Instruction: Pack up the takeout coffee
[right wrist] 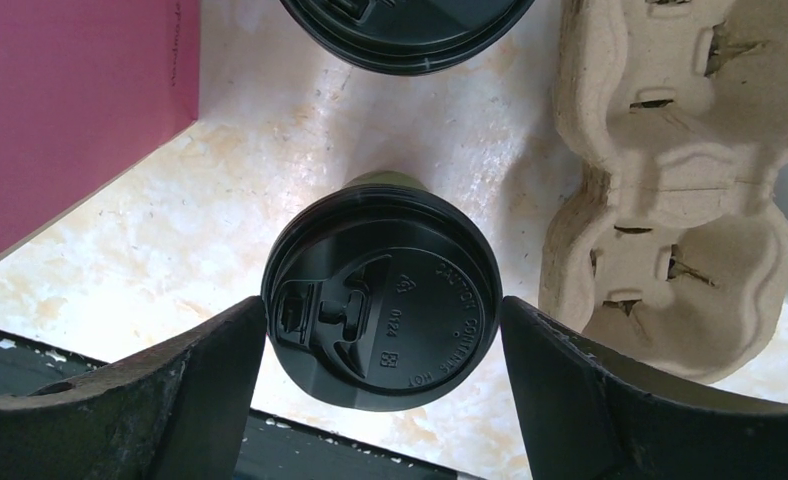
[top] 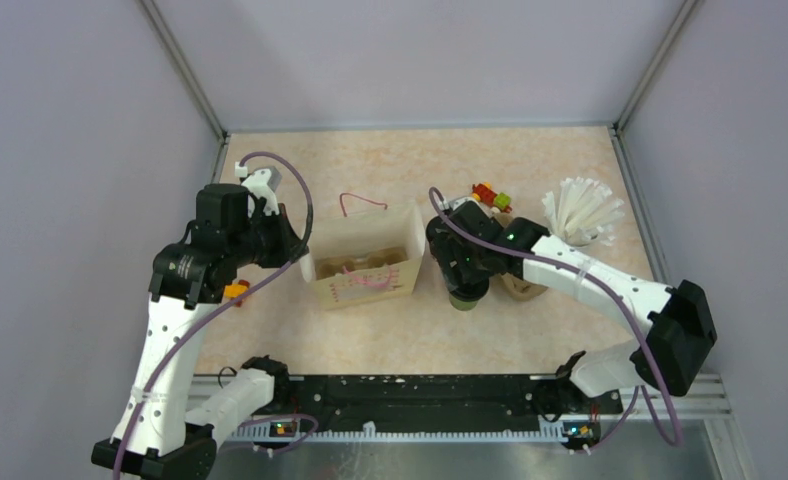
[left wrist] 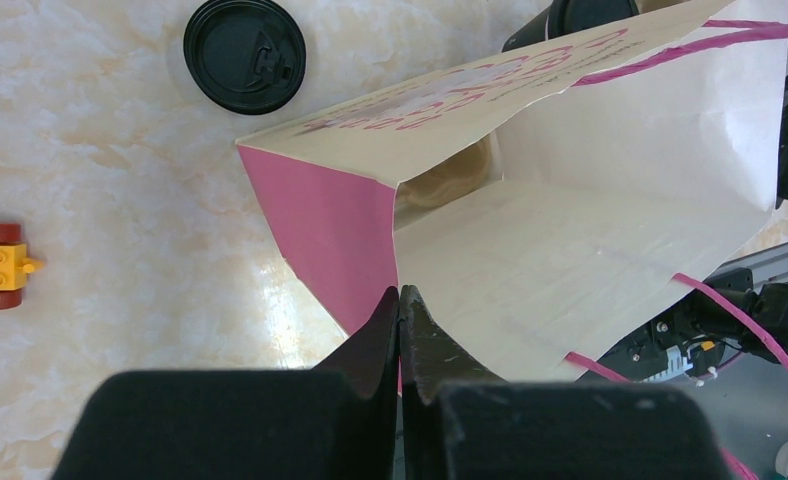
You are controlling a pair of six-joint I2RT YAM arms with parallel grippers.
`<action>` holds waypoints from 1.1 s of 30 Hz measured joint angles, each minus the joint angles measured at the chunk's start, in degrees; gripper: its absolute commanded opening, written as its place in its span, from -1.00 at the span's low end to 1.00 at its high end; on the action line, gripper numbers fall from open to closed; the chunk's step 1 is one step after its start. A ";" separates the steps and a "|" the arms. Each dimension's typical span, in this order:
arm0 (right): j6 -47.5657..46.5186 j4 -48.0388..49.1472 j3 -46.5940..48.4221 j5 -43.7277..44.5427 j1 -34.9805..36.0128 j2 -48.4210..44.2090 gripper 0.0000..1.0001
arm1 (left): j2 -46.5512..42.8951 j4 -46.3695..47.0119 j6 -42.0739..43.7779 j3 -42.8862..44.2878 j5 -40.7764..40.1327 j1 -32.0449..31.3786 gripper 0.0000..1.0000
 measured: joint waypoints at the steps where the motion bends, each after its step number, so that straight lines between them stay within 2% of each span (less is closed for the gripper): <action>1: 0.00 0.02 -0.09 -0.07 0.00 0.33 0.70 | 0.00 0.02 -0.02 0.00 0.00 0.00 -1.00; 7: 0.13 0.26 -0.79 -0.28 0.00 0.85 0.60 | 0.00 0.00 -0.02 0.00 0.02 0.00 -1.00; 12: 0.15 0.26 -0.81 -0.20 0.00 0.85 0.41 | 0.00 0.02 -0.02 0.00 0.02 0.00 -1.00; 23: 0.59 -3.34 -0.35 1.81 0.00 -0.20 0.38 | 0.00 0.17 -0.02 0.00 0.52 0.00 -1.00; 27: 0.46 -8.07 3.69 3.93 0.00 -1.40 0.38 | 0.00 0.17 -0.02 0.00 1.33 0.00 -1.00; 33: -2.82 -11.21 14.97 6.58 0.00 -5.81 0.37 | 0.00 0.17 -0.02 0.00 1.75 0.00 -1.00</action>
